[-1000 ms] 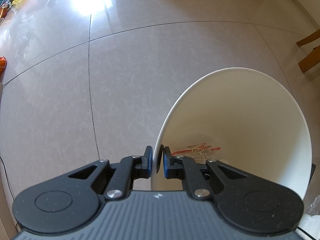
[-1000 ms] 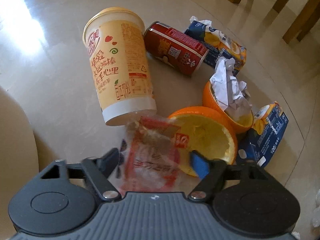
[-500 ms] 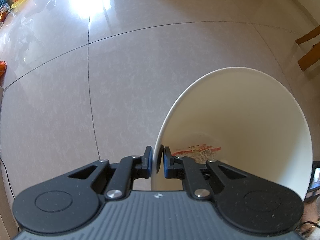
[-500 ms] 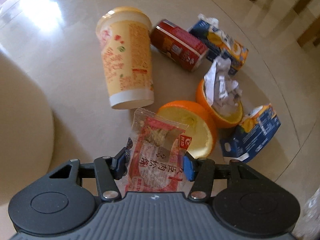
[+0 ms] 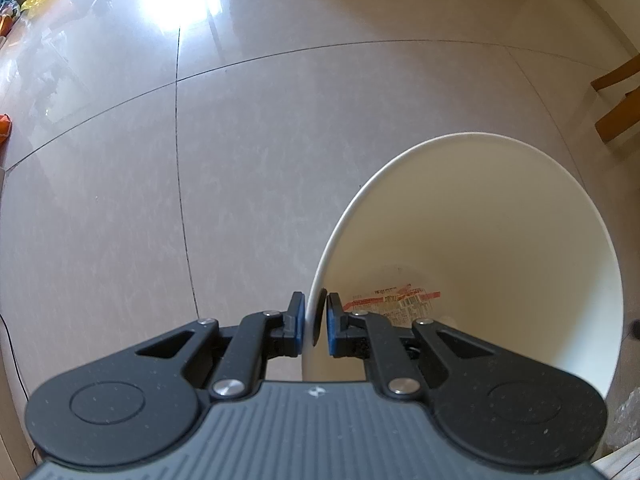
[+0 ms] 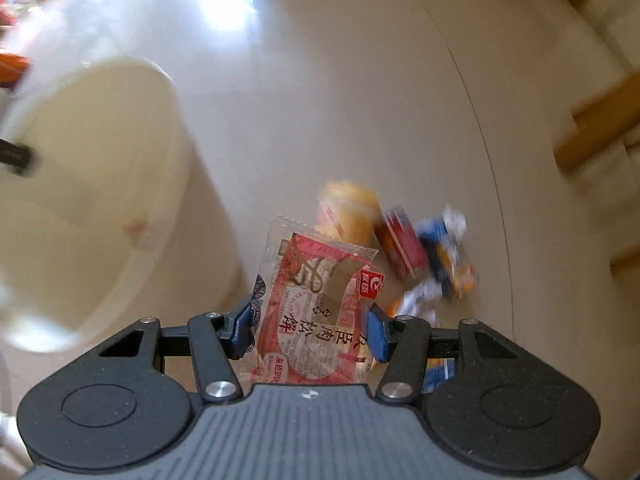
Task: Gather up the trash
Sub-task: 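Carry the snack packet over the bin and release it, then grasp the empty orange peel half with the right gripper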
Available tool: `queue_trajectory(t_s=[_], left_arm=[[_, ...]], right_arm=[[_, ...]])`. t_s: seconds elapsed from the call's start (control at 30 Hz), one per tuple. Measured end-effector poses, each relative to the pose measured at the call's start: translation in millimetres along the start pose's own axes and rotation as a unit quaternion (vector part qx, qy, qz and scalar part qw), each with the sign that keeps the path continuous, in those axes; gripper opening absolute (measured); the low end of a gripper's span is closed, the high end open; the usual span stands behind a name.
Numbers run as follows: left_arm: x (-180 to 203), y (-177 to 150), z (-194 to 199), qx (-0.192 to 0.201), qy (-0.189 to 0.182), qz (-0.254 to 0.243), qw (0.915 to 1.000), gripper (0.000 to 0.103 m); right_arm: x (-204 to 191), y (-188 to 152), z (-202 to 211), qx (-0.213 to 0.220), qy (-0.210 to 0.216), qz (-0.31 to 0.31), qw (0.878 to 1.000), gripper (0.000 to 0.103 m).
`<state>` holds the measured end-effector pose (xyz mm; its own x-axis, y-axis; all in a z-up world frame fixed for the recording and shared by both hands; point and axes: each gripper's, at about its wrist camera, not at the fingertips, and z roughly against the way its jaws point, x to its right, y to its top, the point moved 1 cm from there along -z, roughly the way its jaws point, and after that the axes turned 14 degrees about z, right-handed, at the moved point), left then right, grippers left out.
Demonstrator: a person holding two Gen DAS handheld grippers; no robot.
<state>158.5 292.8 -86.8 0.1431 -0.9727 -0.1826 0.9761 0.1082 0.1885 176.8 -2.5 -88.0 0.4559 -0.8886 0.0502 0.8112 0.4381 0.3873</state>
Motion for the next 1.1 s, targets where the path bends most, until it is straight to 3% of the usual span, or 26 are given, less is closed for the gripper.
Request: queue_trajectory(t_s=[0.2,0.43,0.57,0.77,0.87,1.1], left_arm=[[1.1,-0.2,-1.5,-0.003,0.000,-0.009,1.0000,0.009],[2.5,0.0,-3.2,-0.004,0.002,-0.011,0.9999,0.009],[2.6,-0.9,-2.5,-0.003,0.002,-0.011,0.9999,0.009],[1.9,-1.4,-2.6,-0.003,0.002,-0.009,1.0000,0.009],[1.8,-1.4,-2.5,-0.003,0.001,-0.009,1.0000,0.009],[1.1,-1.4,-1.9,-0.003,0.002,-0.009,1.0000,0.009]], right_arm=[[-27.1,40.5,61.4,0.061,0.053,0.043,0.996,0.060],[-75.2,64.6,59.9,0.070,0.100,0.090,0.988,0.060],[-94.8,64.5,59.1,0.069,0.110,0.102,0.986,0.074],[-83.4,58.2,62.3,0.088,0.100,0.098,0.986,0.089],[-72.0,52.4,64.6,0.102,0.075,0.102,0.987,0.094],[-23.1,24.3,50.4,0.124,0.025,0.069,0.990,0.097]])
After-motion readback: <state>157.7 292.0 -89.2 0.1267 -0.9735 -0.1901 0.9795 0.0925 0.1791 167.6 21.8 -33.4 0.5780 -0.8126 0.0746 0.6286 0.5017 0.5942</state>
